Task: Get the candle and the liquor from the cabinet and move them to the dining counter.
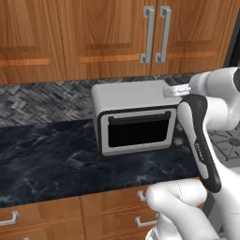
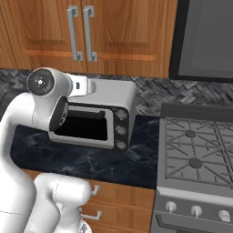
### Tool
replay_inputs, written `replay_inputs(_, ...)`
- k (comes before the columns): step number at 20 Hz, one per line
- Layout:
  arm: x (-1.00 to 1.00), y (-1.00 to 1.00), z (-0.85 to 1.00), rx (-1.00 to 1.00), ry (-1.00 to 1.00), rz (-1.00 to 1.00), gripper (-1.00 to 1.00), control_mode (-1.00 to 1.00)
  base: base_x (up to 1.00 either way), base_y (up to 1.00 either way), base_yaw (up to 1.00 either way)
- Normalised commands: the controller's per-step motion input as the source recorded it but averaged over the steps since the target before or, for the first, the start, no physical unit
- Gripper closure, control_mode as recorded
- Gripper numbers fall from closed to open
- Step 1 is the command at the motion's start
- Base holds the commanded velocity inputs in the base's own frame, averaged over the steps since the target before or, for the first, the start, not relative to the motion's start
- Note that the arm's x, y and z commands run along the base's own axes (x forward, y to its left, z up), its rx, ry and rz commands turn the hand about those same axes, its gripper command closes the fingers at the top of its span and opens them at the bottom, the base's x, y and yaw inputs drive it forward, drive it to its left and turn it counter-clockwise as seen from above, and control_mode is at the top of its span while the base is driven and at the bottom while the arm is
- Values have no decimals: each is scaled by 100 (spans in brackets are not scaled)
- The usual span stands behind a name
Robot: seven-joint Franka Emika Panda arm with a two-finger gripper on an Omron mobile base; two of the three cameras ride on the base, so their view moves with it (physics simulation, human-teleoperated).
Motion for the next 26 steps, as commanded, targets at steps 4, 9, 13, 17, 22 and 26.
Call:
replay_inputs(4,3,12,74,0,-24,0,-100,-100,0,0,0)
replay_inputs(9,8,9,62,0,-21,0,-100,-100,0,0,0)
replay_inputs(13,6,0,33,0,-25,-4,-100,-100,0,0,0)
replay_inputs(17,10,0,6,0,-21,-5,-100,-100,0,0,0)
replay_inputs(22,37,0,-6,0,-10,-6,-100,-100,0,0,0)
replay_inputs(26,56,0,-17,3,0,-6,-100,-100,0,0,0)
